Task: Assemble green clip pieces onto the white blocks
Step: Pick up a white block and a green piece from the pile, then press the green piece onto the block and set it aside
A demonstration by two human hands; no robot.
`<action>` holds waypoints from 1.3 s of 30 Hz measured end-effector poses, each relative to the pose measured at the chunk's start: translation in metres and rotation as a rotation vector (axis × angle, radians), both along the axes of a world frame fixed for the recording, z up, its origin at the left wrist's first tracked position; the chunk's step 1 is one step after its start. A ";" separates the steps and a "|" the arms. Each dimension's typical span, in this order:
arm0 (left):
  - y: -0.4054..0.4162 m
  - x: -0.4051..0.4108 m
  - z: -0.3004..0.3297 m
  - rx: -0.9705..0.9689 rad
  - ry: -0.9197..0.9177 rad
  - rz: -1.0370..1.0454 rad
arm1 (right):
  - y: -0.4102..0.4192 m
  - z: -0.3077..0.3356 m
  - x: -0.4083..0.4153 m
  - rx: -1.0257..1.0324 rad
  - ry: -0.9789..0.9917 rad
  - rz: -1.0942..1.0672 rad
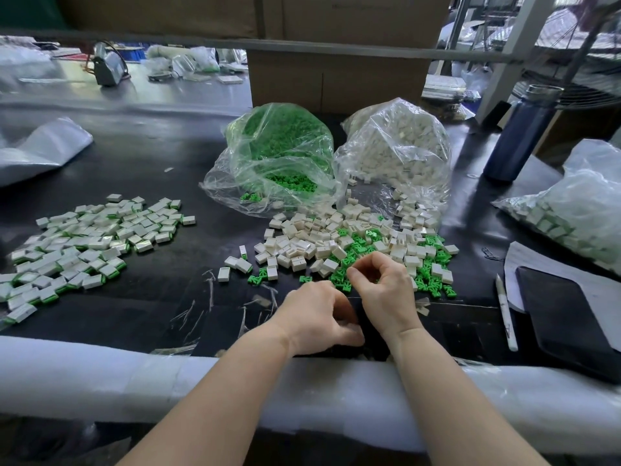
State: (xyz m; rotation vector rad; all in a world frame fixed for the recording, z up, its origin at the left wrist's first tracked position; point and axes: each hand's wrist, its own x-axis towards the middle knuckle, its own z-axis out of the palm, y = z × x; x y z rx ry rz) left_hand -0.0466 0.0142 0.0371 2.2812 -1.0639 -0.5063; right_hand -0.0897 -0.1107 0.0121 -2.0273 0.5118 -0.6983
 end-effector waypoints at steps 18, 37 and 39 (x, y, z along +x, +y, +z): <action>-0.008 0.021 -0.015 -0.720 0.505 0.384 | 0.000 0.007 -0.003 0.310 -0.120 0.217; -0.005 0.017 -0.025 -0.841 0.393 0.393 | 0.002 -0.001 0.001 0.201 -0.114 0.261; -0.005 0.018 -0.026 -0.845 0.399 0.397 | 0.002 0.000 0.001 0.209 -0.116 0.278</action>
